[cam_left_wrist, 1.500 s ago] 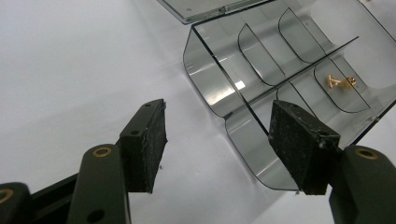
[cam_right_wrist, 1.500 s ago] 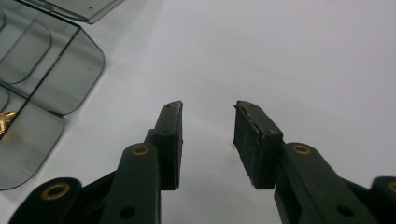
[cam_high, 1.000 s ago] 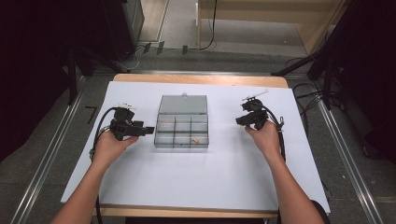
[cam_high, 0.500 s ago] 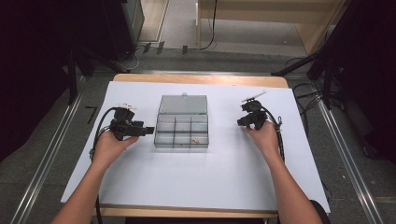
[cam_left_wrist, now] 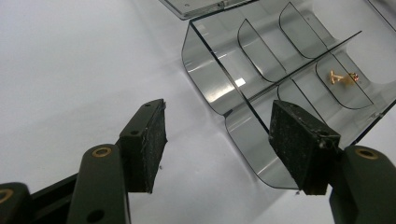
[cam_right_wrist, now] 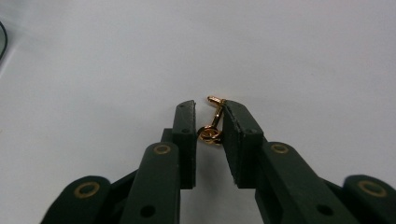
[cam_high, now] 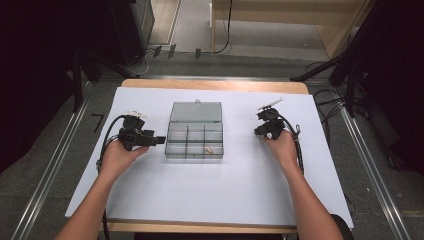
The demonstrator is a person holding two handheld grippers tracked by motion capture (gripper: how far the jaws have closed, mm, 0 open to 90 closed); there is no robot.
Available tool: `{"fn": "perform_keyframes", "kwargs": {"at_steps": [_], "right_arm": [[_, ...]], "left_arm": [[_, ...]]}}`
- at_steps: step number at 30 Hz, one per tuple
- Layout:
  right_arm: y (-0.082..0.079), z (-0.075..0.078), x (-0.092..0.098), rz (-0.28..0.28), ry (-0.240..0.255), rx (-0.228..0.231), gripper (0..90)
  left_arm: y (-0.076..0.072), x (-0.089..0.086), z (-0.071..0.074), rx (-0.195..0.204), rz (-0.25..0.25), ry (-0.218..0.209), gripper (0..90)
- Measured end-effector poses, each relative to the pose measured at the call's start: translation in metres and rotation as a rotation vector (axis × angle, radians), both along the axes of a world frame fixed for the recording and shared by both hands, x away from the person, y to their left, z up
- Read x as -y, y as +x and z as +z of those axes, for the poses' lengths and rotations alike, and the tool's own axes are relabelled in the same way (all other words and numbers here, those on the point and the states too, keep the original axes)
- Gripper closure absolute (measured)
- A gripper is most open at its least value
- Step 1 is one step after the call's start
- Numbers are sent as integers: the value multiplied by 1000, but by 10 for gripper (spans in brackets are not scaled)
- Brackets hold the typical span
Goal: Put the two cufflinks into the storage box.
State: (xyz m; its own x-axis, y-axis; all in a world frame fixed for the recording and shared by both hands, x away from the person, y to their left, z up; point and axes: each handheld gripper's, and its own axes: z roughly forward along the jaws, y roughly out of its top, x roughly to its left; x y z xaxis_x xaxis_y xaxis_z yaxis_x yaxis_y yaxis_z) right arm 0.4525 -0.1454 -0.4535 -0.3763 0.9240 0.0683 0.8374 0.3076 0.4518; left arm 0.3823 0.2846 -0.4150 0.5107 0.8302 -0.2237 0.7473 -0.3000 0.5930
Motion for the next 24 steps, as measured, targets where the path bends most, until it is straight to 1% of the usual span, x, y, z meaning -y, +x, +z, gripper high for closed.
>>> {"fn": "perform_keyframes", "kwargs": {"at_steps": [6,16,20,21,24], "right_arm": [[0,0,-1,4,-6,3,788],[1,1,0,5,6,10,791],[-1,5,-1,3,17,21,791],[-2,6,-1,13,20,26,791],[-3,8,-1,18,21,34,791]], "left_arm": [[0,0,0,-1,1,-3,375],[0,1,0,-1,-1,-4,374],[0,0,0,-1,-2,-4,374],[0,0,0,-1,-2,-4,374],[0,0,0,-1,-2,-4,374]]}}
